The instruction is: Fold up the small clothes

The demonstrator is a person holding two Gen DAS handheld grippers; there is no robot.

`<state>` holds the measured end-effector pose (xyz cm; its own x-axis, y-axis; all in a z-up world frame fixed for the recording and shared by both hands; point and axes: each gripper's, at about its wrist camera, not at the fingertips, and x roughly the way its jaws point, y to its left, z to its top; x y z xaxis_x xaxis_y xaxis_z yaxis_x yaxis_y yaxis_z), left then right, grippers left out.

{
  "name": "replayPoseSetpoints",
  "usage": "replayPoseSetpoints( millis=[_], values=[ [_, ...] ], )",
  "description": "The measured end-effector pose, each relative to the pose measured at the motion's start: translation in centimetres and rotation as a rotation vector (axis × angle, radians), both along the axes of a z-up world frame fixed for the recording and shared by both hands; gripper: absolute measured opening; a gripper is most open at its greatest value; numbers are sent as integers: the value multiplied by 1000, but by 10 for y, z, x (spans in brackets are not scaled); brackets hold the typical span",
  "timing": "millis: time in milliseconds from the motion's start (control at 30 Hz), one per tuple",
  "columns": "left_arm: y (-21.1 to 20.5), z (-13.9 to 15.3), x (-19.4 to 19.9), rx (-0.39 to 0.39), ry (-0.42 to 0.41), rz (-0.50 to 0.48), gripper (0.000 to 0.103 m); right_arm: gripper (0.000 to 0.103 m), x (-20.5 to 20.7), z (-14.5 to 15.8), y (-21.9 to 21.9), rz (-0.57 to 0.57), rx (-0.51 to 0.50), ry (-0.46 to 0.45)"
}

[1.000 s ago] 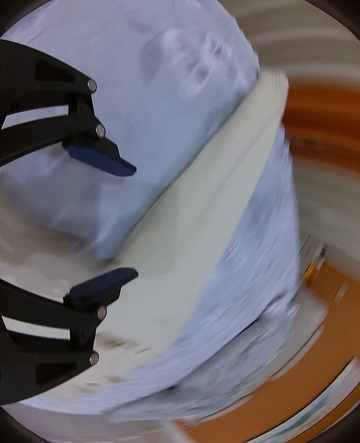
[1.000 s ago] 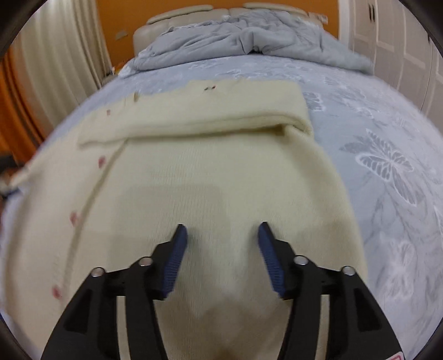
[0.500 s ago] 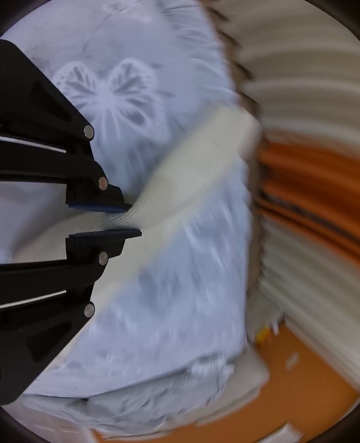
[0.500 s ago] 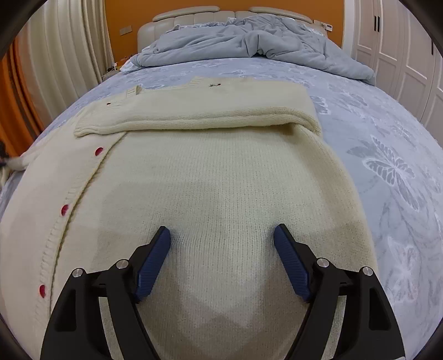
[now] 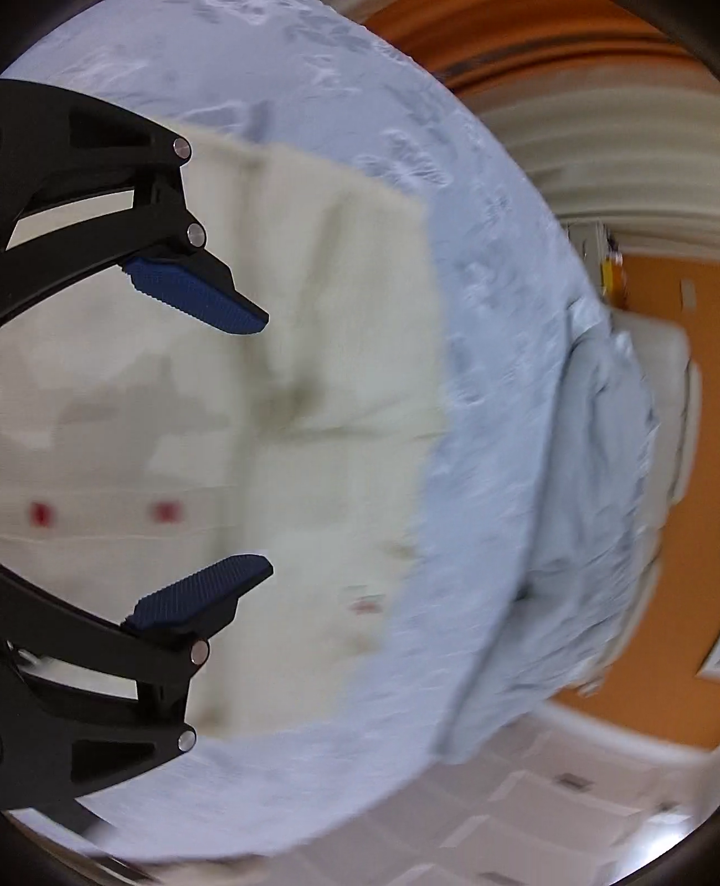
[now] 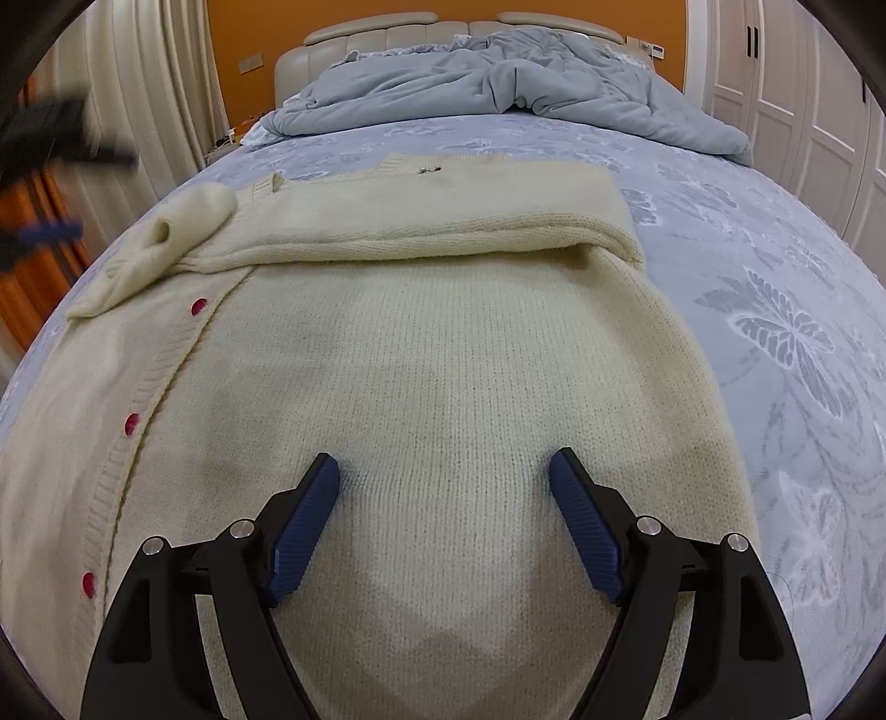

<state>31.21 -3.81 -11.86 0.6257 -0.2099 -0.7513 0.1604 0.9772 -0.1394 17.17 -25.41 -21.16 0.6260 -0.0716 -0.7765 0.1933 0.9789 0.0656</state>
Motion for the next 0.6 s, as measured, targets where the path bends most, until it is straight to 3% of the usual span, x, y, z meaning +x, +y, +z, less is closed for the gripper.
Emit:
replayPoseSetpoints(
  millis=[100, 167, 233, 300, 400, 467, 600],
  values=[
    [29, -23, -23, 21, 32, 80, 80, 77, 3, 3, 1, 3, 0, 24],
    [72, -39, -25, -22, 98, 192, 80, 76, 8, 16, 8, 3, -38, 38],
    [119, -43, -31, -62, 113, 324, 80, 77, 14, 37, 22, 28, -49, -23],
    [145, -55, -29, -39, 122, 404, 80, 77, 39, 65, 51, 97, -50, -93],
    [163, -88, -29, -6, 147, 419, 81, 76, 96, 96, 110, 265, -92, -101],
    [154, -89, -38, 31, 53, 386, 86, 76, 129, 105, 147, 343, -150, -114],
    [156, -90, -38, -17, 33, 376, 94, 76, 190, 92, 209, 476, -256, -44]
  ],
)
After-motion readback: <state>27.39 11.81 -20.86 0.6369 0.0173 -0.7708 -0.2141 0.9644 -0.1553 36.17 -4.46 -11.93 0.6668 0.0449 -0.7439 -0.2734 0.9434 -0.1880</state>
